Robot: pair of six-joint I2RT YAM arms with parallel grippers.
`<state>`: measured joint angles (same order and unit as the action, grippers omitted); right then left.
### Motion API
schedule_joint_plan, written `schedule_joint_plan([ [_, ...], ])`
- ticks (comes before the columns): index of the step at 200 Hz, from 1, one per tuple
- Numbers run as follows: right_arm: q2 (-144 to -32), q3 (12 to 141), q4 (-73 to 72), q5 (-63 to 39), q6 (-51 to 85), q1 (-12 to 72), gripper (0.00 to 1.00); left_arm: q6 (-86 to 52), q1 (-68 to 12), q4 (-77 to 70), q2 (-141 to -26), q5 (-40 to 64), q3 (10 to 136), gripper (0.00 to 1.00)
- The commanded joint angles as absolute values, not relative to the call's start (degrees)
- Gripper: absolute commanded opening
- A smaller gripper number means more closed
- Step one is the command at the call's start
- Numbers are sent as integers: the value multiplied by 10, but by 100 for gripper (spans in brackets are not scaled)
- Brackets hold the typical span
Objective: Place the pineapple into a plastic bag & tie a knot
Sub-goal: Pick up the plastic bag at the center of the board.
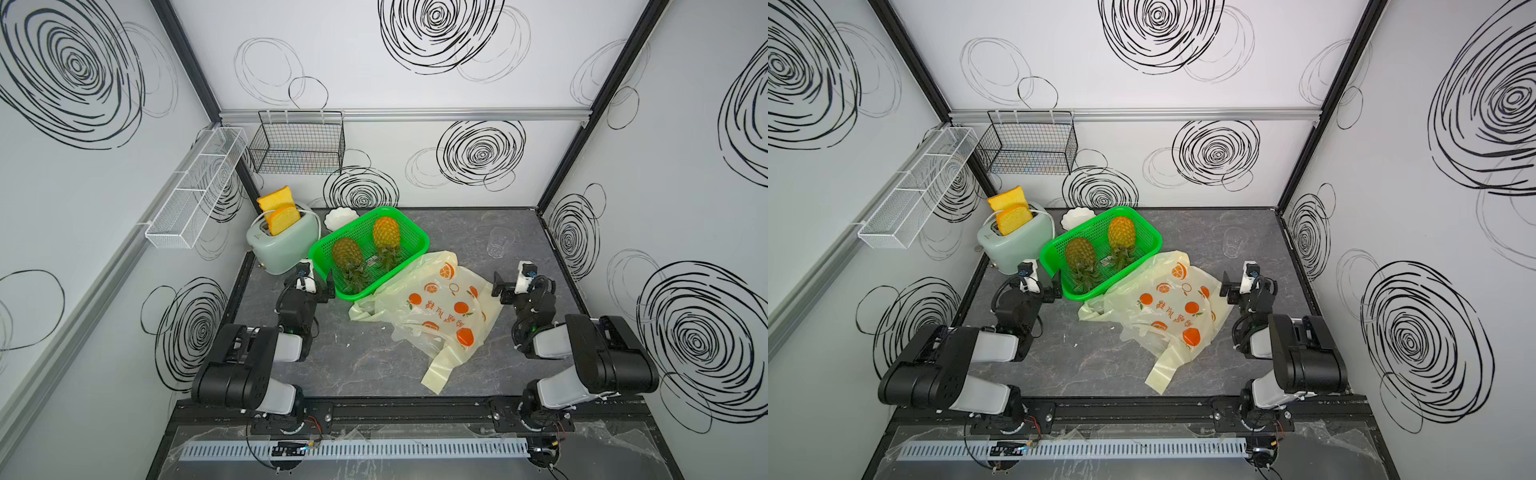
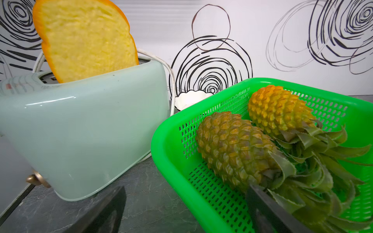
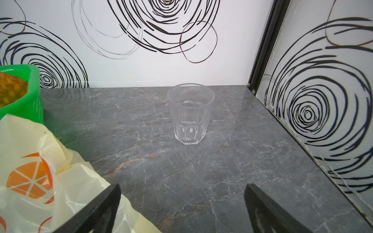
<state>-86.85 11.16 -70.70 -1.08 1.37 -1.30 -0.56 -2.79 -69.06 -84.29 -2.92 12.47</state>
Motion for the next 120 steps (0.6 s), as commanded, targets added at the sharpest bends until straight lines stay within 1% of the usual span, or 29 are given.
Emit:
schedule_joint_plan([
  [1, -868, 121, -718, -11, 6, -11, 99, 0, -31, -725, -838, -32, 124, 97],
  [80, -868, 122, -715, -11, 5, -10, 99, 0, -29, -725, -839, -30, 124, 97],
  [120, -865, 121, -716, -16, 6, -12, 99, -7, -18, -727, -838, -12, 122, 97],
])
